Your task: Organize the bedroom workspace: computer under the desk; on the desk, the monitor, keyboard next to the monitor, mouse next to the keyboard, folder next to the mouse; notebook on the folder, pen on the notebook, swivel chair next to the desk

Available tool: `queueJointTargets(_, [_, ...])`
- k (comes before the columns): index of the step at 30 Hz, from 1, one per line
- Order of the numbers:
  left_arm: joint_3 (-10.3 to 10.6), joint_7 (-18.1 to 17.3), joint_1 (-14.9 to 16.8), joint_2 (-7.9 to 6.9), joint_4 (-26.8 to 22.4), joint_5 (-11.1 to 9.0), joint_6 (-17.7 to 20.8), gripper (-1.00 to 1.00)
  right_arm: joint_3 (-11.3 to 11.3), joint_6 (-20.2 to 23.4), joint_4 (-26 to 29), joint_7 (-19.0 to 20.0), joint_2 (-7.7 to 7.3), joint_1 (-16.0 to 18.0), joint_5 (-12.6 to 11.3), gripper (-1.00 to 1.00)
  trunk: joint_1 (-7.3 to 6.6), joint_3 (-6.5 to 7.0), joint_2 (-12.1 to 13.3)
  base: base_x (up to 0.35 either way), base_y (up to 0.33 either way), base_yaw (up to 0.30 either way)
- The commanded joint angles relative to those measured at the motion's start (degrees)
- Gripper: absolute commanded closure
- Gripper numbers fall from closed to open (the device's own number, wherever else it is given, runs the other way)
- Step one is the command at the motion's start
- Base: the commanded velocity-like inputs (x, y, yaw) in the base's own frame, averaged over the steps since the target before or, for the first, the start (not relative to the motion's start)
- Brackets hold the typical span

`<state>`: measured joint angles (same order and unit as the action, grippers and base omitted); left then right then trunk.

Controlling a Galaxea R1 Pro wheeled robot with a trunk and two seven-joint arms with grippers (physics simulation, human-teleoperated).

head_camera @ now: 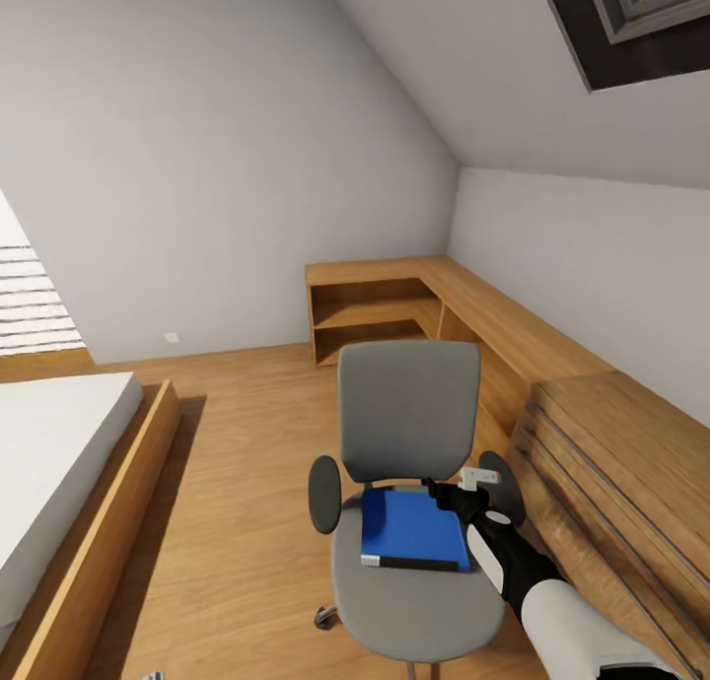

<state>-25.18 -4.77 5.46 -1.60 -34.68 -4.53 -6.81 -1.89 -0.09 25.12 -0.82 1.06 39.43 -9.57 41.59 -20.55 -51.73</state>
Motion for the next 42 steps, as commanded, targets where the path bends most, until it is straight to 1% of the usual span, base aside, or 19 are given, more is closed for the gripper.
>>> queueJointTargets(1, [-0.2,-0.5,0.1,0.02,0.1,-0.5,-0.1,-1.00,-0.2,0.2,0.0,-0.2,-0.02,0.0,-0.6,-1.00,0.00,-0.06,0.0,0.050,0.000,0.000])
queueJointTargets(4, [-0.2,-0.5,0.0,-0.03,0.1,-0.5,-0.1,-1.00,0.0,0.7,0.0,-0.5,-0.01,0.0,-0.8,-1.00,0.00,-0.06,0.0,0.025,0.000,0.000])
queueJointTargets(7, [-0.3,-0.5,0.0,-0.06,0.1,-0.5,0.0,-1.00,0.8,0.9,0.0,-0.7,-0.02,0.0,-0.9,-1.00,0.00,-0.06,0.0,0.009,0.000,0.000])
queueJointTargets(9, [-0.2,-0.5,0.1,-0.06,0.1,-0.5,-0.1,-1.00,2.3,0.9,-0.1,-0.7,-0.01,0.0,-1.0,-1.00,0.00,-0.06,0.0,0.004,0.000,0.000])
queueJointTargets(10, [-0.2,-0.5,0.1,-0.07,0.1,-0.5,-0.1,-1.00,3.3,0.9,-0.4,-0.7,-0.01,0.0,-1.0,-1.00,0.00,-0.06,0.0,0.002,0.000,0.000])
queueJointTargets(12, [-0.2,-0.6,0.1,-0.07,0.1,-0.6,-0.1,-1.00,4.5,0.9,-1.0,-0.7,-0.01,0.0,-1.0,-1.00,0.00,-0.06,0.0,0.001,0.000,0.000])
queueJointTargets(17, [-0.3,-0.5,0.0,-0.14,0.1,-0.6,-0.1,-1.00,5.5,0.9,-2.1,-0.7,0.10,0.0,-1.1,-1.00,0.00,-0.06,0.0,0.000,0.000,0.000])
queueJointTargets(27, [-0.4,-0.5,0.1,-0.16,0.1,-0.7,0.0,-1.00,6.1,0.6,-2.4,-0.6,0.00,0.0,-1.3,-1.00,2.19,-1.86,-4.1,0.000,0.000,0.000])
queueJointTargets(28, [-0.4,-0.5,0.1,-0.16,0.1,-0.7,0.0,-1.00,6.3,0.5,-2.4,-0.7,-0.02,0.0,-1.6,-1.00,2.41,-2.04,-4.5,0.000,0.000,0.000])
queueJointTargets(31, [-0.3,-0.5,0.1,-0.16,0.1,-0.7,-0.1,-1.00,7.9,-0.4,-2.4,-0.5,-0.06,0.0,-3.0,-1.00,3.07,-2.58,-5.7,0.000,0.000,0.000])
queueJointTargets(33, [-0.3,-0.5,0.1,-0.16,0.1,-0.7,-0.1,-1.00,8.4,-1.3,-2.4,-0.4,0.06,0.0,-3.4,-1.00,3.51,-2.94,-6.5,0.000,0.000,0.000])
queueJointTargets(42, [-0.3,-0.5,0.0,-0.16,0.0,-0.6,-0.1,-1.00,8.8,-2.1,-2.5,-0.2,-0.13,0.0,-3.6,-1.00,5.49,-4.55,-10.1,0.000,0.000,0.000])
